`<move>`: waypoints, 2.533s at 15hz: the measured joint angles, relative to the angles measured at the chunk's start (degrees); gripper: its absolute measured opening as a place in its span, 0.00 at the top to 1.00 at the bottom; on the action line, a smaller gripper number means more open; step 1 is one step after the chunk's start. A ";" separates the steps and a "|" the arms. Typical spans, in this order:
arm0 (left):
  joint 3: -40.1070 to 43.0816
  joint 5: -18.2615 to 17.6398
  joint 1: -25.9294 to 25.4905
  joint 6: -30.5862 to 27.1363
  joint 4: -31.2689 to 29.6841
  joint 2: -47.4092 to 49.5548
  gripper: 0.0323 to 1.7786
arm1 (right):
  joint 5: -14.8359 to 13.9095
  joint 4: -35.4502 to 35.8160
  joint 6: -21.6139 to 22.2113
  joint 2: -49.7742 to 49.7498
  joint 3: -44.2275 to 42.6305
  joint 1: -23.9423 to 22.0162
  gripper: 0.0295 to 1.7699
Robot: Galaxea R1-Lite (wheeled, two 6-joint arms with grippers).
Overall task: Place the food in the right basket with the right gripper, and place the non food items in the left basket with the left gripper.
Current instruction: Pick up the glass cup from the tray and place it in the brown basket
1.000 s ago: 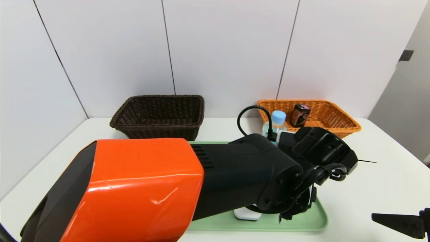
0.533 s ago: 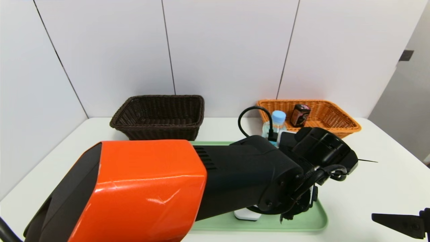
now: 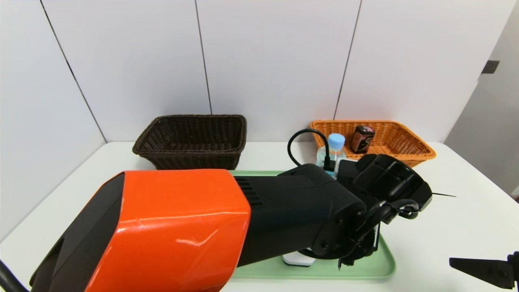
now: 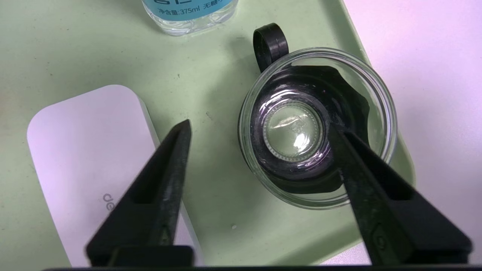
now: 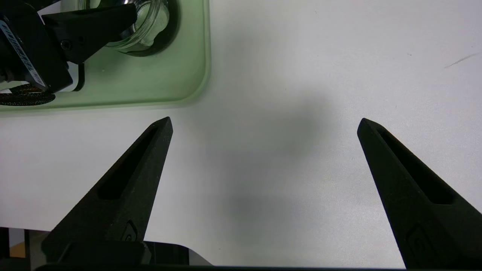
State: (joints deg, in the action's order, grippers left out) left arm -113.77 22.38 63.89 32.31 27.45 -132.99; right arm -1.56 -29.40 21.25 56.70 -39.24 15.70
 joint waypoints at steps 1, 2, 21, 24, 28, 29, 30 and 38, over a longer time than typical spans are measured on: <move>0.02 -0.04 -0.06 0.00 0.00 -0.01 0.40 | -0.01 -0.04 0.00 -0.02 0.05 -0.02 0.04; 0.05 -0.04 -0.09 0.02 0.07 -0.01 0.47 | 0.00 0.02 0.00 -0.04 0.16 -0.02 0.04; 0.05 -11.89 -0.02 5.64 0.00 12.42 0.97 | 0.57 0.13 -0.02 -0.44 1.62 0.00 0.04; 0.05 -15.95 -0.22 7.57 -1.91 18.87 0.97 | 0.46 0.68 0.07 -0.41 1.56 0.02 0.04; 0.02 -19.96 -5.71 7.80 -5.46 27.34 0.97 | 0.51 0.90 0.09 -0.41 1.56 0.00 0.04; 0.02 -20.35 -8.27 7.79 -6.62 29.03 0.97 | 0.51 0.91 0.09 -0.41 1.56 0.00 0.04; 0.02 -20.70 -11.45 7.77 -7.56 30.62 0.97 | 0.49 0.91 0.11 -0.39 1.56 0.00 0.04; 6.03 -20.76 -42.20 9.12 -7.84 32.46 0.97 | 2.60 4.79 0.07 0.27 1.62 0.00 0.04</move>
State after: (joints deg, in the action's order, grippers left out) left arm -107.74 1.62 21.69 41.42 19.61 -100.52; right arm 1.04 -24.61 21.32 56.97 -37.62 15.70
